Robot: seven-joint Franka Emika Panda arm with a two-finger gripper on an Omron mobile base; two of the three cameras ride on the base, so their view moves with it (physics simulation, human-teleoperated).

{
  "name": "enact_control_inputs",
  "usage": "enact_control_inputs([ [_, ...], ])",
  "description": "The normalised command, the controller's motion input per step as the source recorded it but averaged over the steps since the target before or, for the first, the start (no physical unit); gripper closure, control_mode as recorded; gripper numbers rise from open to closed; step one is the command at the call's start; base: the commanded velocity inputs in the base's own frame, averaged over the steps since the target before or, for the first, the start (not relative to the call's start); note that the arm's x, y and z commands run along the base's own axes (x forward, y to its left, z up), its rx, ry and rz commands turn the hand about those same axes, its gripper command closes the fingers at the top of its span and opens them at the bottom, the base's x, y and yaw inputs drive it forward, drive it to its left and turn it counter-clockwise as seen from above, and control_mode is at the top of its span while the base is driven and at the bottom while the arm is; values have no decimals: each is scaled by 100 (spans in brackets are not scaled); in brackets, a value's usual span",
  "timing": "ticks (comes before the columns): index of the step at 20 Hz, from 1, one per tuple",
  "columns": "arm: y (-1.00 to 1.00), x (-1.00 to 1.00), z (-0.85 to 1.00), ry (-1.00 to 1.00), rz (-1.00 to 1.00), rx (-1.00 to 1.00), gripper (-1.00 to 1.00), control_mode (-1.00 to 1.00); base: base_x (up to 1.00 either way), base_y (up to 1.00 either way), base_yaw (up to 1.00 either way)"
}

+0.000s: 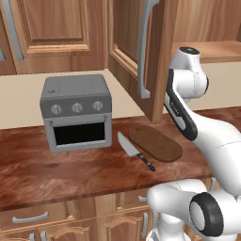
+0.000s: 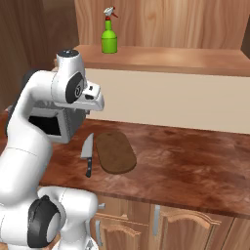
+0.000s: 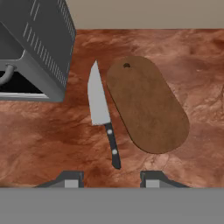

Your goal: Move the cutting board and knife to the sink. Then move spray from the cabinet to the counter.

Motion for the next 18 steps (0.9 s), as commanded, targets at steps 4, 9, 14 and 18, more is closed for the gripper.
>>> enact_control_inputs([
  [4,-1,0,0,0,1,0,-100,-100,0,0,0],
  [9,-22,13,-13,3,14,0,-100,-100,0,0,0],
  [14,-53,23,-50,5,17,0,-100,-100,0,0,0],
  [18,-44,36,-63,8,16,0,-100,-100,0,0,0],
])
